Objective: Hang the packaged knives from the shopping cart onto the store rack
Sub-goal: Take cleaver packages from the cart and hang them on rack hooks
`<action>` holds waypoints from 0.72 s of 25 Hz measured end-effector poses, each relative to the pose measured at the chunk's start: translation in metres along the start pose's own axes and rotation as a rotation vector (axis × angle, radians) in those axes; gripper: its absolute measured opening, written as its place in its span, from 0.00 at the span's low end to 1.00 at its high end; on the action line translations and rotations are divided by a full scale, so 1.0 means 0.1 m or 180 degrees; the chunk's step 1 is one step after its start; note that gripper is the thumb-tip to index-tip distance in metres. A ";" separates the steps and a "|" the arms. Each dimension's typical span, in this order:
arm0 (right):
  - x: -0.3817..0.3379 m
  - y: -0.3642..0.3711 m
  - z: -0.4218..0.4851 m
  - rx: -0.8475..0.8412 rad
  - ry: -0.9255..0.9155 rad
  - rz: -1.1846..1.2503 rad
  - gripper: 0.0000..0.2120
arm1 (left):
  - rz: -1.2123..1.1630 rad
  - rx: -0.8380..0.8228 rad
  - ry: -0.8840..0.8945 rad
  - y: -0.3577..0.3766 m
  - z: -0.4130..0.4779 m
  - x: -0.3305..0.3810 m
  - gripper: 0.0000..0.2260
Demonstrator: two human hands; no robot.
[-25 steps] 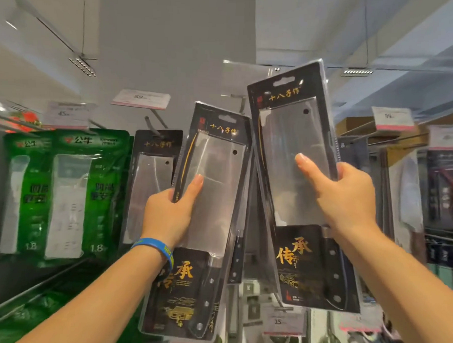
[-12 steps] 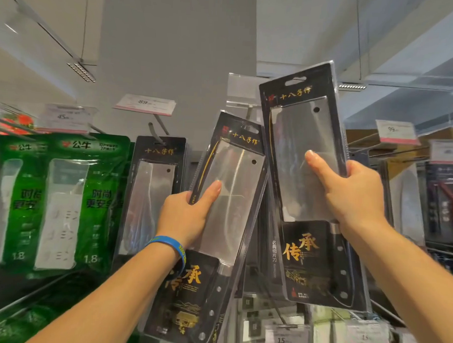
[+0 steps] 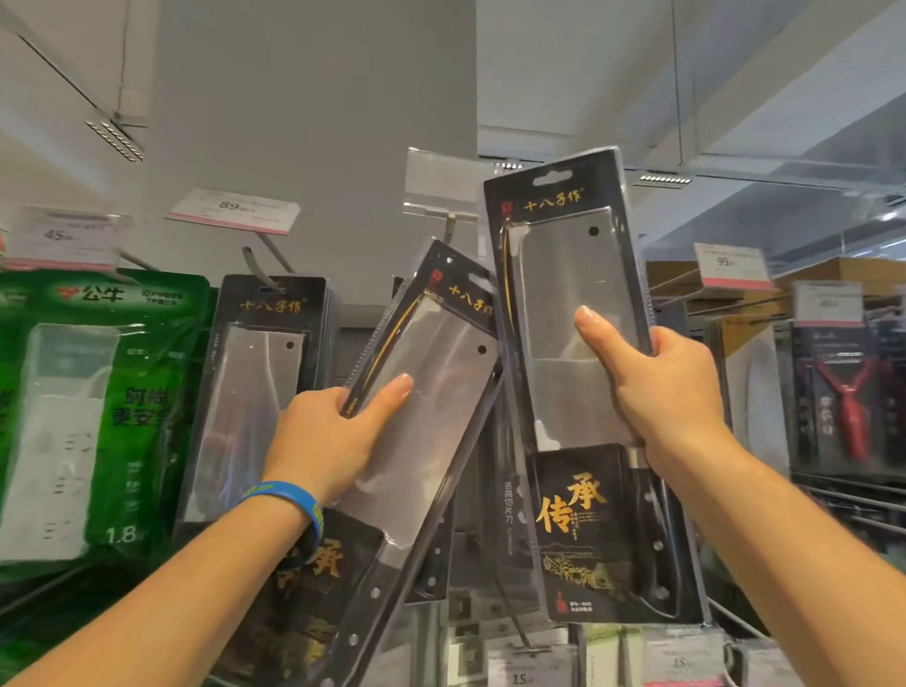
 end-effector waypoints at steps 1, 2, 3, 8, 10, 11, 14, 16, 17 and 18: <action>0.00 -0.02 0.00 0.0008 -0.0067 -0.0016 0.41 | -0.0047 0.0001 -0.0036 0.01 0.01 -0.01 0.32; -0.01 -0.04 -0.01 0.0020 -0.0138 -0.0044 0.37 | -0.0142 0.0007 -0.0102 0.01 0.03 -0.04 0.32; -0.03 -0.05 -0.01 0.0001 -0.0190 -0.0061 0.36 | -0.0233 0.0011 -0.0170 0.00 0.04 -0.05 0.32; -0.06 -0.06 -0.01 -0.0131 -0.0173 -0.0173 0.31 | -0.0370 -0.0043 -0.0307 0.04 0.06 -0.05 0.32; -0.07 -0.06 -0.02 -0.0151 -0.0168 -0.0219 0.33 | -0.0444 -0.0028 -0.0335 0.07 0.06 -0.05 0.32; -0.07 -0.06 -0.02 -0.0154 -0.0154 -0.0232 0.35 | -0.0462 -0.0014 -0.0349 0.07 0.05 -0.05 0.32; -0.10 -0.07 -0.04 -0.0171 -0.0046 -0.0228 0.45 | -0.0606 0.0026 -0.0562 0.07 0.02 -0.06 0.31; -0.10 -0.08 -0.05 -0.0193 -0.0021 -0.0218 0.46 | -0.0577 0.0032 -0.0565 0.04 0.02 -0.03 0.31; -0.10 -0.08 -0.06 -0.0212 -0.0022 -0.0219 0.47 | -0.0444 0.0028 -0.0431 0.02 0.03 -0.01 0.31; -0.09 -0.09 -0.07 -0.0201 -0.0023 -0.0231 0.47 | -0.0228 0.0029 -0.0239 0.01 0.04 0.00 0.32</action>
Point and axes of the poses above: each hand's wrist, its own z-axis towards the middle knuckle, its own y-axis out of the palm, x = y × z, the point moved 1 cm from there along z, towards the middle knuckle, and after that the axes turned 5 degrees about x, right-handed, at the moved point
